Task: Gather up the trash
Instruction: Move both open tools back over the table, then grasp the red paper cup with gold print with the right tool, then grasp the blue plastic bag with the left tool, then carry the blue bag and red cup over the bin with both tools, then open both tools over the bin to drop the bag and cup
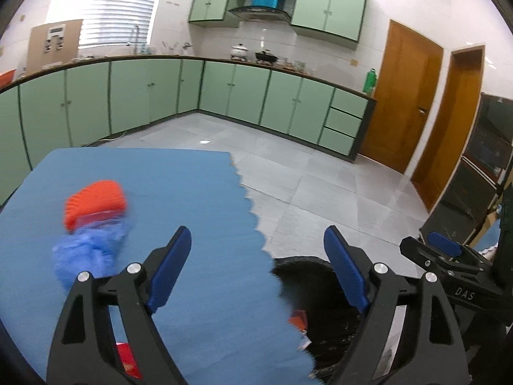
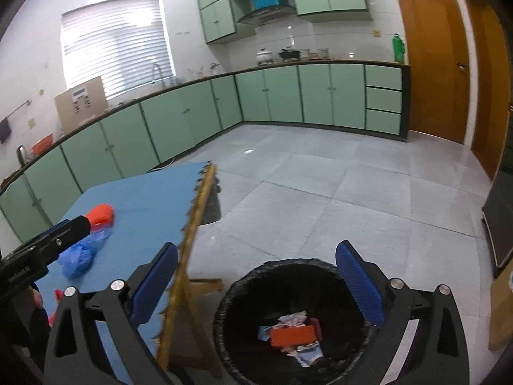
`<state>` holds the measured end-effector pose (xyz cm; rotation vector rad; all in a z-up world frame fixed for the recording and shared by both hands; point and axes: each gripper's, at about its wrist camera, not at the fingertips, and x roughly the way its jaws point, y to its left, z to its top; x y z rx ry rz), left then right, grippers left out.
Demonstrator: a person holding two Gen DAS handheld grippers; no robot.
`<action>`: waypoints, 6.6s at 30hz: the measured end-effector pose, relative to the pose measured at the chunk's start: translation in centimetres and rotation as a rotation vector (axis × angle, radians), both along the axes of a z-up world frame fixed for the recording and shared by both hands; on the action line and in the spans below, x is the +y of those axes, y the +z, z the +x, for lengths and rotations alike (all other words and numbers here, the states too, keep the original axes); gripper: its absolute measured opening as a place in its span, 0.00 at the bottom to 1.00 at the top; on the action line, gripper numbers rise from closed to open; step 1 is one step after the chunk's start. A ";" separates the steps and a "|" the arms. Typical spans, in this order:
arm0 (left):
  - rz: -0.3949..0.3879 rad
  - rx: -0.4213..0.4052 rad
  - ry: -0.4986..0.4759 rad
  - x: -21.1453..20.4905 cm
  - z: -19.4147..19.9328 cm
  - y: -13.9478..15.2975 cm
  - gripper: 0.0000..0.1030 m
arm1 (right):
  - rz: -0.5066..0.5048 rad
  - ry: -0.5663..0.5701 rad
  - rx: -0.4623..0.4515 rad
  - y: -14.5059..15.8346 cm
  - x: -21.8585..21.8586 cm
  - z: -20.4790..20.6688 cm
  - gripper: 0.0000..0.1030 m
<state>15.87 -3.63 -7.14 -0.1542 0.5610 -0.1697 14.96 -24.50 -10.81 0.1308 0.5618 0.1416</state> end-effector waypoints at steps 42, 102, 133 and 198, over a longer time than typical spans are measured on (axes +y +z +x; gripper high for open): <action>0.103 0.096 0.398 21.8 -11.9 -3.8 0.80 | -0.016 0.403 0.085 -4.3 24.9 -4.7 0.94; 0.054 0.094 0.241 15.2 -1.6 -5.0 0.80 | 0.067 0.276 0.178 -5.1 15.7 2.6 0.51; 0.064 0.056 0.157 9.8 -7.6 -2.1 0.02 | 0.090 0.326 0.070 -1.6 14.0 -0.3 0.43; 0.071 0.069 -0.230 -13.3 2.0 -6.3 0.02 | 0.047 -0.142 0.040 -3.0 -8.5 -1.5 0.43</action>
